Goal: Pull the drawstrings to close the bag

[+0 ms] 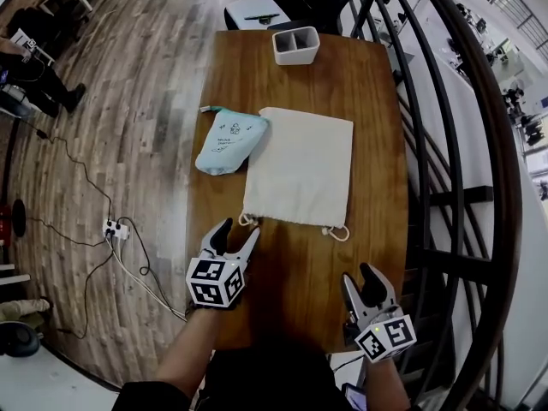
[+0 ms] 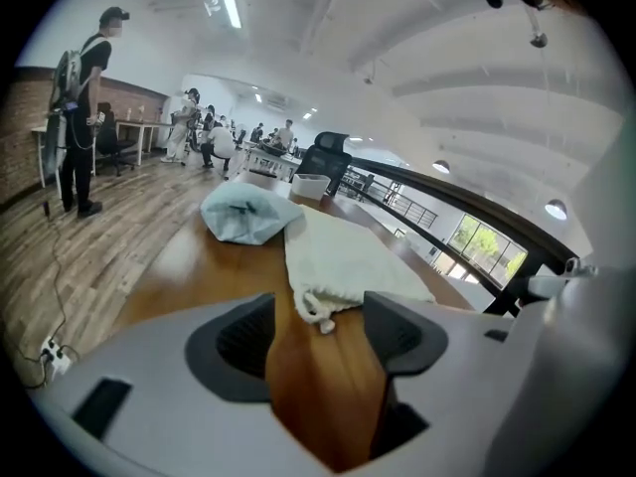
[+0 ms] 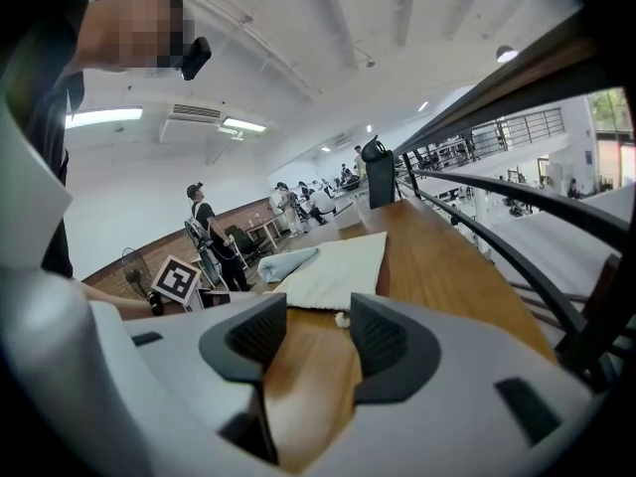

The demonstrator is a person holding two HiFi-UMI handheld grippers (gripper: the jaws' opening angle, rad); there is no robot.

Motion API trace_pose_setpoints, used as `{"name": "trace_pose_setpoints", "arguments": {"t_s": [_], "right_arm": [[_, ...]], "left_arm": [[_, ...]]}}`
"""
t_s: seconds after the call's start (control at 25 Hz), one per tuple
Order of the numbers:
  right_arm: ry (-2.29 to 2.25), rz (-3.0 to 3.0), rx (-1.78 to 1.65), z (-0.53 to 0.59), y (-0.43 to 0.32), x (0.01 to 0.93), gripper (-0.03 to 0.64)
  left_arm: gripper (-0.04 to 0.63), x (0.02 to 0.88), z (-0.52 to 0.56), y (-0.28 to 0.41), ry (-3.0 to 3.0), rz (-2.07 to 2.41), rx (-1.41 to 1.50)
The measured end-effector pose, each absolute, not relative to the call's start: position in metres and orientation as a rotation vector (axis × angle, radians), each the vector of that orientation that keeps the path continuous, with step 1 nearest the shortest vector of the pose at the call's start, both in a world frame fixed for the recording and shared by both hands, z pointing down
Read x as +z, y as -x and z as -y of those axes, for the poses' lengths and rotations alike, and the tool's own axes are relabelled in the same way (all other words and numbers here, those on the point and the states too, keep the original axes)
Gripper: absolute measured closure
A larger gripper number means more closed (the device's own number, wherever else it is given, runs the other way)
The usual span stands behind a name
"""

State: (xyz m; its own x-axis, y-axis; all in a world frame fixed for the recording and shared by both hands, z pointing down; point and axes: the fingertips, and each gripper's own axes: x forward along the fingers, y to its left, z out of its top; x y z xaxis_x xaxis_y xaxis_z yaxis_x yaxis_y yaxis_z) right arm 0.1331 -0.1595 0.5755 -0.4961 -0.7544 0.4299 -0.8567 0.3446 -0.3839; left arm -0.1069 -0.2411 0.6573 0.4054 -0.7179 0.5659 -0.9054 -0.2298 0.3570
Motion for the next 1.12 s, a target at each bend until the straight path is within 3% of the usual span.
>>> {"name": "trace_pose_setpoints", "arguments": {"t_s": [0.6,1.0,1.12], "right_arm": [[-1.434,2.429,0.884,0.182,-0.123,0.594,0.425],[-1.432,2.415,0.874,0.179,-0.123,0.599,0.426],[-1.414,2.402,0.861,0.182,-0.119,0.607,0.426]], "left_arm": [[0.36,0.684,0.256,0.107,-1.946,1.398,0.521],[0.546,0.689,0.249,0.109,-1.891,1.382,0.58],[0.549,0.687,0.245,0.108,-1.902,1.363,0.568]]}}
